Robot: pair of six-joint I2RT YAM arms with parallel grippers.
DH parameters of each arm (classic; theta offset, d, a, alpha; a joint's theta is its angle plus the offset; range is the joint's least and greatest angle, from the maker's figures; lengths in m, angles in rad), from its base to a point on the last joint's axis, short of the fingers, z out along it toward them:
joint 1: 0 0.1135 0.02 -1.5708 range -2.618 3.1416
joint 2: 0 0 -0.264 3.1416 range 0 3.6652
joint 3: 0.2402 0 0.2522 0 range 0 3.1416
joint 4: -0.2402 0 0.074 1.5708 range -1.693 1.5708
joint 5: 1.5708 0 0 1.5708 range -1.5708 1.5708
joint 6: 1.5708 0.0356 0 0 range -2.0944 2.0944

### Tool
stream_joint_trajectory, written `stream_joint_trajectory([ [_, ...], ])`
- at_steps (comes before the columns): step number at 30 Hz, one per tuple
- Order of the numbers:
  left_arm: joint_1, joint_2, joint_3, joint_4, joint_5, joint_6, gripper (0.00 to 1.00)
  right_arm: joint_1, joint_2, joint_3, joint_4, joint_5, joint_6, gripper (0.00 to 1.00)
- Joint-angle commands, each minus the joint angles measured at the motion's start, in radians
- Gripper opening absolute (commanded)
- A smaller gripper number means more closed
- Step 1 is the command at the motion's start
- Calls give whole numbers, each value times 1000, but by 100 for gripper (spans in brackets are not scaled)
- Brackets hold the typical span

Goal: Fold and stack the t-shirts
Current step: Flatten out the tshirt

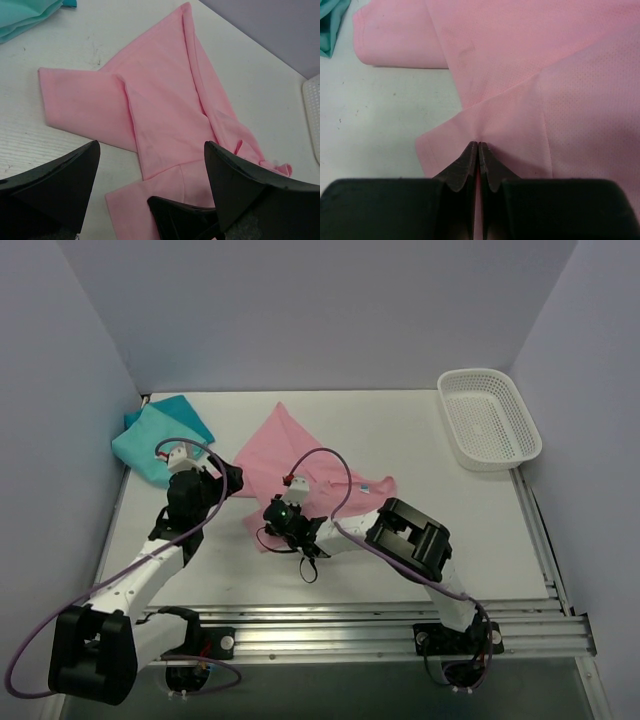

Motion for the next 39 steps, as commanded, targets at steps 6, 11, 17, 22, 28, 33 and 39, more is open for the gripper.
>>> stream_joint_trajectory([
  [6, 13, 60, 8, 113, 30, 16, 94, 31, 65, -83, -394, -57, -3, 0],
  [11, 13, 68, 16, 113, 38, 14, 94, 51, -119, -34, -550, 78, -36, 0],
  [17, 5, 25, 5, 45, 1, 5, 94, 51, -392, -37, -684, 203, -77, 0],
  [22, -33, 34, -8, 22, -20, -6, 94, 50, -485, -79, -709, 256, -86, 0],
  [28, -208, 60, -10, -87, -169, -42, 94, 48, -561, -131, -707, 287, -86, 0],
  [33, -320, 129, 8, -282, -415, -167, 94, 45, -595, -158, -694, 298, -94, 0],
  [39, -208, 216, 31, -182, -339, -208, 94, 19, -658, -195, -686, 296, -109, 0],
])
